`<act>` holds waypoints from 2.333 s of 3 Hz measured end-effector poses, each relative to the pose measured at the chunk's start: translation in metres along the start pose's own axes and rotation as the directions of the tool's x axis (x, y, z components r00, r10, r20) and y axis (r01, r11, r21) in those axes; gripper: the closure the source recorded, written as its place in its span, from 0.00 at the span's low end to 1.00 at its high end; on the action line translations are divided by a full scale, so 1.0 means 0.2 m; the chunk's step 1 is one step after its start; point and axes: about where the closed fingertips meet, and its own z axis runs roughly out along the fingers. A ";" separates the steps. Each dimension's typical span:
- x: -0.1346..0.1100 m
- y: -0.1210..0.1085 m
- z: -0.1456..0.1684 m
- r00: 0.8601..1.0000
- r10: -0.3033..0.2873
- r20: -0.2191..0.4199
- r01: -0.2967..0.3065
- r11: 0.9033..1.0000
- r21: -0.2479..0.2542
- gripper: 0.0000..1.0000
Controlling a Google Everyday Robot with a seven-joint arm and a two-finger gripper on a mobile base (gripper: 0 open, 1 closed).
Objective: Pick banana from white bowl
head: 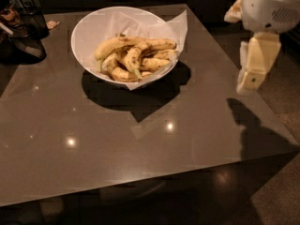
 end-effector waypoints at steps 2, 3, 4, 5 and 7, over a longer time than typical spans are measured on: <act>-0.26 -0.27 0.05 0.991 -0.132 0.007 0.132 0.991 0.008 0.00; -0.27 -0.30 0.04 0.991 -0.134 0.024 0.133 0.991 0.031 0.00; -0.34 -0.38 0.04 0.988 -0.144 0.056 0.143 0.989 0.031 0.00; -0.46 -0.50 0.03 0.980 -0.177 0.096 0.174 0.984 0.038 0.02; -0.65 -0.65 0.21 0.969 -0.212 0.127 0.213 0.977 0.006 0.16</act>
Offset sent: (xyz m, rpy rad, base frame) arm 0.0701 0.0687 0.0126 -0.0741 0.0278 0.2023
